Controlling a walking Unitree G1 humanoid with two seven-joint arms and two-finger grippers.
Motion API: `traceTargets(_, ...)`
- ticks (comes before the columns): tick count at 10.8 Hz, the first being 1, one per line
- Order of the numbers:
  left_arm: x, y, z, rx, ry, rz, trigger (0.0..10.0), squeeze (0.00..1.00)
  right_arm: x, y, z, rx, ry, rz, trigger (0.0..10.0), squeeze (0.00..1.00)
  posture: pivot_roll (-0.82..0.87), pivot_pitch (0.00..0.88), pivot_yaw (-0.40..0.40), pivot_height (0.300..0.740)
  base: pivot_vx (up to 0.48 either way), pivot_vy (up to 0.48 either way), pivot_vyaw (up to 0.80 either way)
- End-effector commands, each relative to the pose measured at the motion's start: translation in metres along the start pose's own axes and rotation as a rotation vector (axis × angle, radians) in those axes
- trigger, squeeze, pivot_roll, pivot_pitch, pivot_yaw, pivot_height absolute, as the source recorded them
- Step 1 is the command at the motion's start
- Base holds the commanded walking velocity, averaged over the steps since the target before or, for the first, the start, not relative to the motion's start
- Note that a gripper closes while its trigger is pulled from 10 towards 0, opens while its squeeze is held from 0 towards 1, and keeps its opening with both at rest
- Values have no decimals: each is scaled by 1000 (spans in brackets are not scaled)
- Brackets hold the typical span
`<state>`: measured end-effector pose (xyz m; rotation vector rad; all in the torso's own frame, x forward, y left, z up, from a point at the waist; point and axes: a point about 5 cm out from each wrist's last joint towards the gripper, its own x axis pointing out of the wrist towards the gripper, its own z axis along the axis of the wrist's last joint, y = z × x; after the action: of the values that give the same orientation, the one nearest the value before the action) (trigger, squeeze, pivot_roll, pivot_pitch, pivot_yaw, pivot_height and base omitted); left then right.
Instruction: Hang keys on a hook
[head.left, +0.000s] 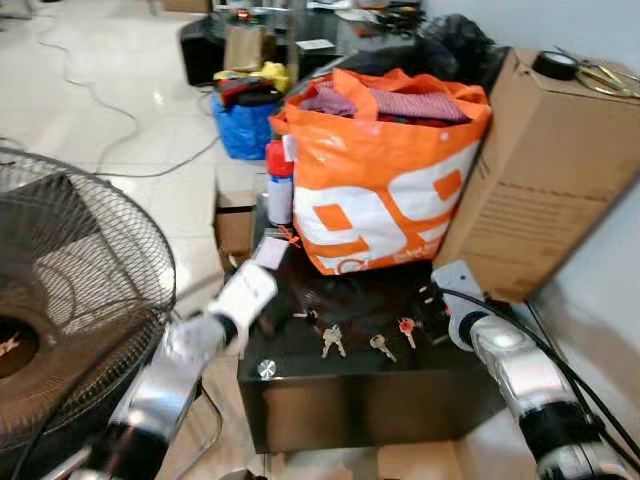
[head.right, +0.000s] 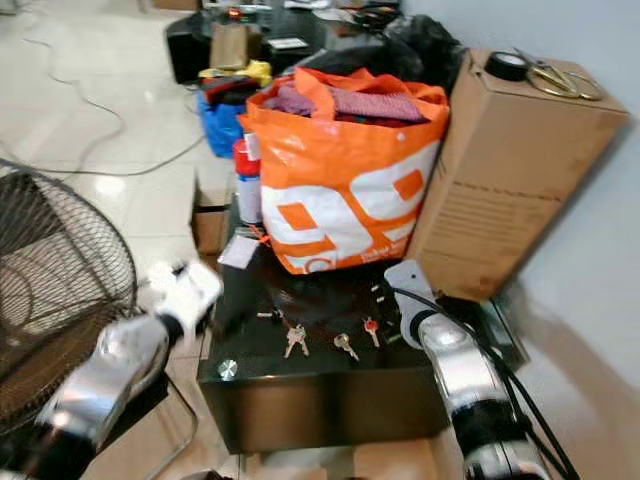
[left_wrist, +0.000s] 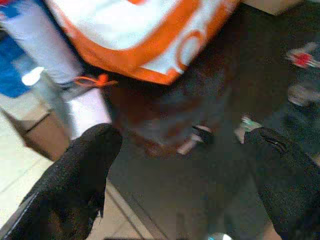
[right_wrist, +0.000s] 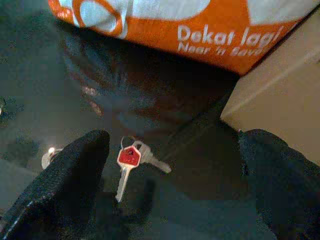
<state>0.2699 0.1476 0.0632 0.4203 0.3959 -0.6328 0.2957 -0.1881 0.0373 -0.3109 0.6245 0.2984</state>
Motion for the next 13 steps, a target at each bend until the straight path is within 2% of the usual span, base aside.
traceTargets(1, -2, -7, 4, 18, -5, -53, 10000, 216, 4, -1, 3, -7, 0, 20, 10000, 0, -144, 0, -48, 740, 0, 0, 0)
traceTargets(3, -6, -17, -3, 27, 28, -118, 10000, 216, 11, 10, 3, 53, -9, 94, 10000, 0, -163, 0, -42, 740, 0, 0, 0)
traceTargets(4, -8, -22, -4, 46, 39, -147, 10000, 220, 13, 26, 3, 60, -18, 189, 10000, 0, -150, 0, -55, 740, 0, 0, 0)
traceTargets(7, -25, -23, -5, 32, 41, -158, 10000, 224, 9, 56, -14, 12, -30, 319, 10000, 0, -120, 0, -62, 740, 0, 0, 0)
traceTargets(8, -29, -25, -5, 32, 50, -179, 10000, 224, 8, 63, -20, 29, -21, 337, 10000, 0, -115, 0, -59, 740, 0, 0, 0)
traceTargets(9, -32, -27, -5, 33, 57, -196, 10000, 224, 10, 65, -22, 63, -13, 292, 10000, 0, -116, 0, -52, 740, 0, 0, 0)
traceTargets(10, -32, -27, -5, 35, 60, -200, 10000, 220, 13, 64, -24, 84, -6, 244, 3882, 0, -116, 0, -52, 740, 0, 0, 0)
traceTargets(11, -32, -28, -5, 36, 63, -203, 10000, 224, 16, 65, -26, 122, 9, 195, 0, 0, -117, 0, -49, 740, 0, 0, 0)
traceTargets(12, -34, -28, -4, 36, 66, -210, 10000, 227, 19, 70, -28, 157, 27, 155, 196, 0, -110, 0, -46, 740, 0, 0, 0)
traceTargets(13, -35, -28, -4, 36, 69, -214, 10000, 224, 21, 75, -28, 165, 33, 148, 3098, 0, -105, 0, -47, 740, 0, 0, 0)
